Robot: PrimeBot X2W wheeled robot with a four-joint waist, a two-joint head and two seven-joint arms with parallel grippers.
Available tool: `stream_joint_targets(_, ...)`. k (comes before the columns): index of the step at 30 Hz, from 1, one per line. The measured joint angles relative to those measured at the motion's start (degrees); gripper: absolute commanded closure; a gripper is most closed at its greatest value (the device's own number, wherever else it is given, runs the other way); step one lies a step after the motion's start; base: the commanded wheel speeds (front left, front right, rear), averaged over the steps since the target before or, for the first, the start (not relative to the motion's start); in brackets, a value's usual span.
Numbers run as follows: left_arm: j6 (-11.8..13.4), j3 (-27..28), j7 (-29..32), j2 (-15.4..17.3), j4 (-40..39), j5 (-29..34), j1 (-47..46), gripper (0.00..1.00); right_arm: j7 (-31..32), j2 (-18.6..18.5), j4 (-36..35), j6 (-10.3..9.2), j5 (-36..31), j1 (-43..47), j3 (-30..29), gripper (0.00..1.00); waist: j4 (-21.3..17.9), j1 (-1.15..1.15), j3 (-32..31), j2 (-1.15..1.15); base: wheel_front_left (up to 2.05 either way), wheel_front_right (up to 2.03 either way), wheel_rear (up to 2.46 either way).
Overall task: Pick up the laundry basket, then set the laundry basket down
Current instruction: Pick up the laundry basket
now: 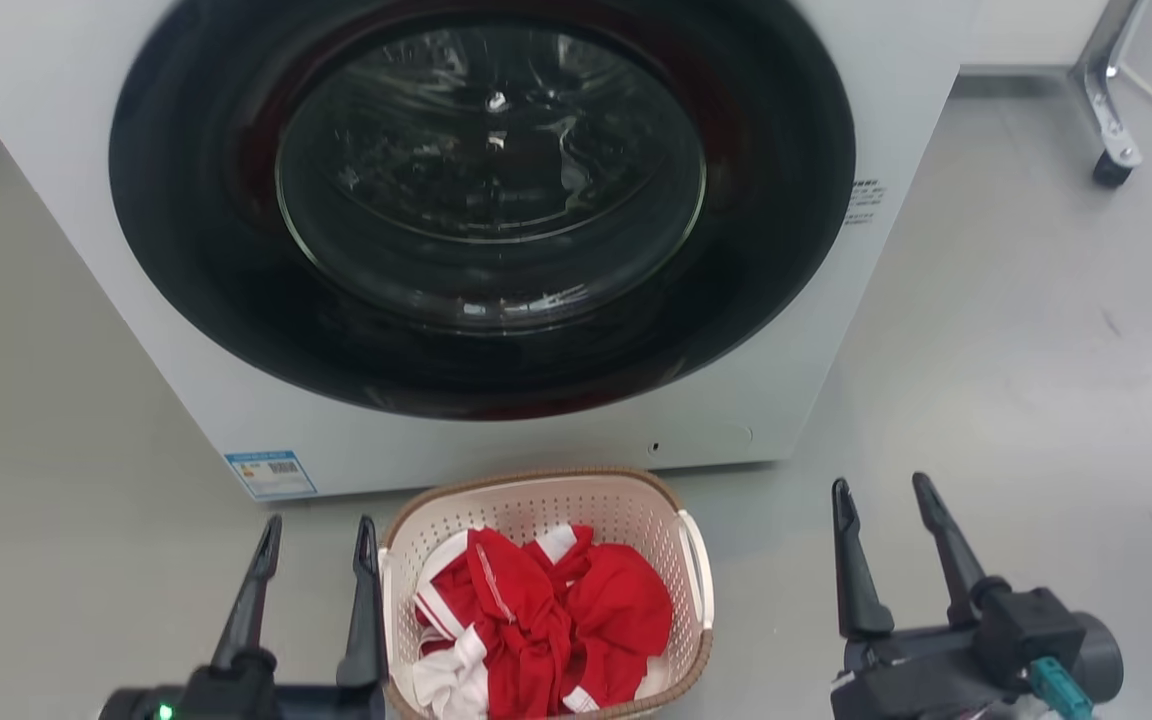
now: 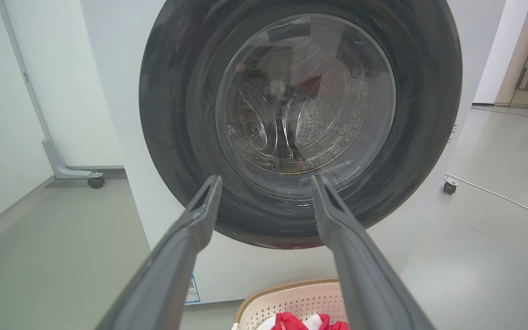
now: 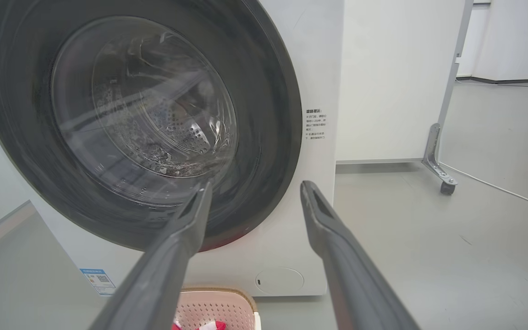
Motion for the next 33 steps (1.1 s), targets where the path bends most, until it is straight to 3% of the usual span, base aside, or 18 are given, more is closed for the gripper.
stream_joint_targets(17,-2.36,-1.20,0.00,-0.79,10.42,-3.12,-14.56,0.00,-0.08,-0.25,5.99,2.87,1.59,-12.51,-2.71,0.00,1.29,0.01,13.15,0.01,0.00,0.00,0.00)
stream_joint_targets(33,-2.34,-0.80,0.00,-1.52,23.47,-8.14,-27.49,0.00,-0.08,-1.03,16.62,4.36,0.37,-24.07,-2.46,0.00,3.21,0.01,25.92,0.01,0.00,0.00,0.00)
